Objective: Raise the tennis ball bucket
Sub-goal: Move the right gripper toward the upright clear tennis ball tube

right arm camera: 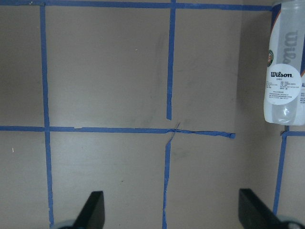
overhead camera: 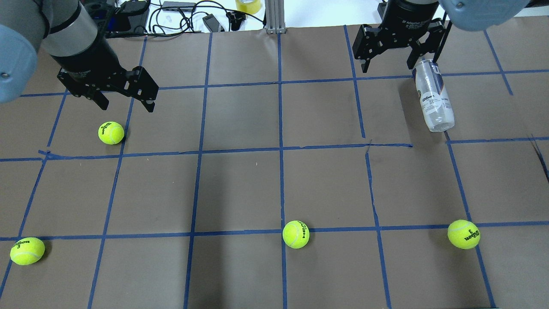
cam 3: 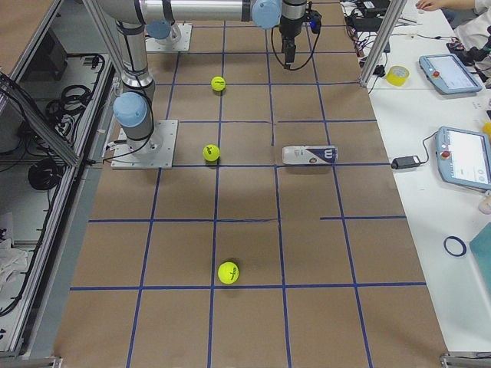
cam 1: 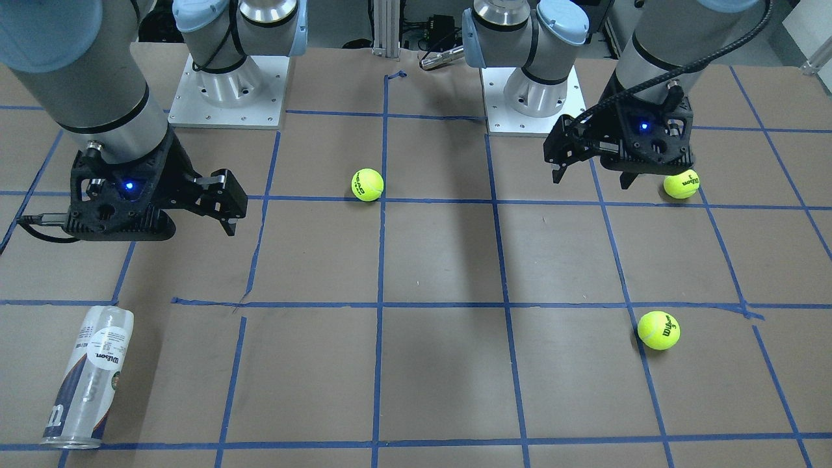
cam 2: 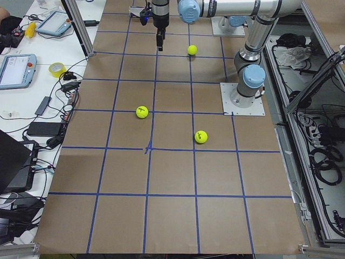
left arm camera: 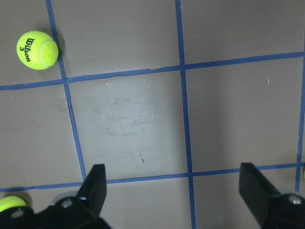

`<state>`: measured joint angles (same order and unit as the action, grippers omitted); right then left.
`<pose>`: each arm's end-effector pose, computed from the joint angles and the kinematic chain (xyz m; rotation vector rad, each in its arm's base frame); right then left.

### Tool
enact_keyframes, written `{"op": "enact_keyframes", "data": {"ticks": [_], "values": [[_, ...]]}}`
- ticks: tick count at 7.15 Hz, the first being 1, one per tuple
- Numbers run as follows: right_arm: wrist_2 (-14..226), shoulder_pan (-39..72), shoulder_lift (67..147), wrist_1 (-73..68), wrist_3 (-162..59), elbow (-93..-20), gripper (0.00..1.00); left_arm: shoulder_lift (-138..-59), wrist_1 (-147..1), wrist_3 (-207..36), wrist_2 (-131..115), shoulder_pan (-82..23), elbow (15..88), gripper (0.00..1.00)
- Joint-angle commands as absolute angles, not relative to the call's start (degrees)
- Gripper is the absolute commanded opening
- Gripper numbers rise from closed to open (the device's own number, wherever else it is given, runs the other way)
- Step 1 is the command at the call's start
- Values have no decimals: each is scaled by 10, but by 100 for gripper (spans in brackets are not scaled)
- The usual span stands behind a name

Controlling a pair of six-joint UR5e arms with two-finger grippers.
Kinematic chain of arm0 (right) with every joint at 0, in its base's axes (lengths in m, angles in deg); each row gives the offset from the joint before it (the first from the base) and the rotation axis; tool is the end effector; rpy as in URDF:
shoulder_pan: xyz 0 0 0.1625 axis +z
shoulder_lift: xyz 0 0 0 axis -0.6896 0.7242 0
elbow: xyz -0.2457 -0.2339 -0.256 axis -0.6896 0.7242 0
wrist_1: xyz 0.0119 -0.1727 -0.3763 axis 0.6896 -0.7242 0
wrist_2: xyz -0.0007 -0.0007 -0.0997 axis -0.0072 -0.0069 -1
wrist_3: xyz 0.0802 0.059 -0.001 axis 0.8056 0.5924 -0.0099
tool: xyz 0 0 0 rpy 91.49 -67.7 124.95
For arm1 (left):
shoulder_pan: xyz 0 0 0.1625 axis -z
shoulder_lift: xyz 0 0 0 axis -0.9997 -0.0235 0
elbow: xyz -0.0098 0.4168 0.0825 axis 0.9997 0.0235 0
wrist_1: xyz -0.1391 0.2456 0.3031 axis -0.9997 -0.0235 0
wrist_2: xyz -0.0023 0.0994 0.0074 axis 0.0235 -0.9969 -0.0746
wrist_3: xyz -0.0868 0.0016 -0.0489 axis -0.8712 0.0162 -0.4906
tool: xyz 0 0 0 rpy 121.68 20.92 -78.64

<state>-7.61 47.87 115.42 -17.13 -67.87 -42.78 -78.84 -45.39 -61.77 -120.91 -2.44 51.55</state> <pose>0.1474 -0.5744 0.4730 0.0426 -3.1354 0.0094 -0.0980 -0.4995 0.4809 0.1406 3.1135 0.0060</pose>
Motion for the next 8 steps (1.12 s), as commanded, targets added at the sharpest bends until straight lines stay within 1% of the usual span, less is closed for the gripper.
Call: {"op": "enact_keyframes", "data": {"ticks": [1,2,3,5,6,7,8], "values": [[-76,475,1154,-169,-679,-429,100,-789,-455,-618,-1210,-24,515,100],[-70,470,1152,-182,-675,-423,100,-789,-455,-618,-1210,-24,515,100],[-62,448,1145,-235,-674,-422,100,-789,-455,-618,-1210,-24,515,100],[-38,379,1086,-268,-706,-405,100,-789,-450,-619,-1209,-25,515,100],[-45,359,1021,-312,-762,-374,100,-787,-450,-619,-1204,-24,515,100],[-45,335,944,-340,-790,-318,100,-787,-450,-619,-1209,-25,514,100],[-45,317,879,-343,-793,-282,99,-786,-450,-619,-1209,-25,514,100]]}}
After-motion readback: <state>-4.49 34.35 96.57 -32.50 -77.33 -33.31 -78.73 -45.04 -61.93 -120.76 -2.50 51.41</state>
